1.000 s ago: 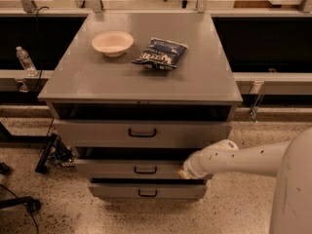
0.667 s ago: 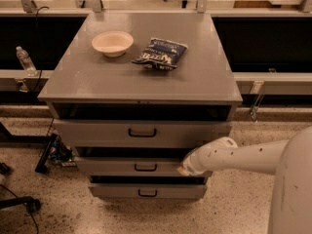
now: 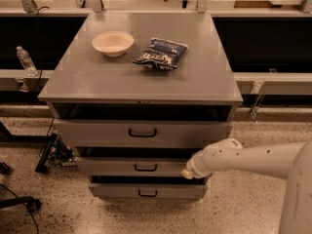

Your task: Close middle drawer

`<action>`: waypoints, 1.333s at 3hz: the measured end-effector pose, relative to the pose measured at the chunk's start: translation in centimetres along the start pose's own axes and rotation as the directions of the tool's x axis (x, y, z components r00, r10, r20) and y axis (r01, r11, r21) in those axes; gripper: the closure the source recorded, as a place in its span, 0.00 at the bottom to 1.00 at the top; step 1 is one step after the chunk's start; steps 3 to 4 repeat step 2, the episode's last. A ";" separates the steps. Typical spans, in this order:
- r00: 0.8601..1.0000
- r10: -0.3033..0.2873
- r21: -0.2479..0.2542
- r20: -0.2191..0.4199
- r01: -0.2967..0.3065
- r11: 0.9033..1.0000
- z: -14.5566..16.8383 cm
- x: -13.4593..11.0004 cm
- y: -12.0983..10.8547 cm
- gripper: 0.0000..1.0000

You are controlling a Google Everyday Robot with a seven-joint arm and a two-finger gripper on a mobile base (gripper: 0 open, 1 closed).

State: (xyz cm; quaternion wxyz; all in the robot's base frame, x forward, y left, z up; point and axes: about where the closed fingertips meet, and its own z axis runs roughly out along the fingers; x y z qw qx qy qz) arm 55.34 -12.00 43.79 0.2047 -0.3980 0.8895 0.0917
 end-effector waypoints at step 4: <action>0.980 0.193 0.015 -0.039 -0.193 0.981 -3.2 6.8 -0.5 1.00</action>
Offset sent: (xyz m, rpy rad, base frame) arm -0.0681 -0.0908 -0.0005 0.0314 0.1082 -0.2707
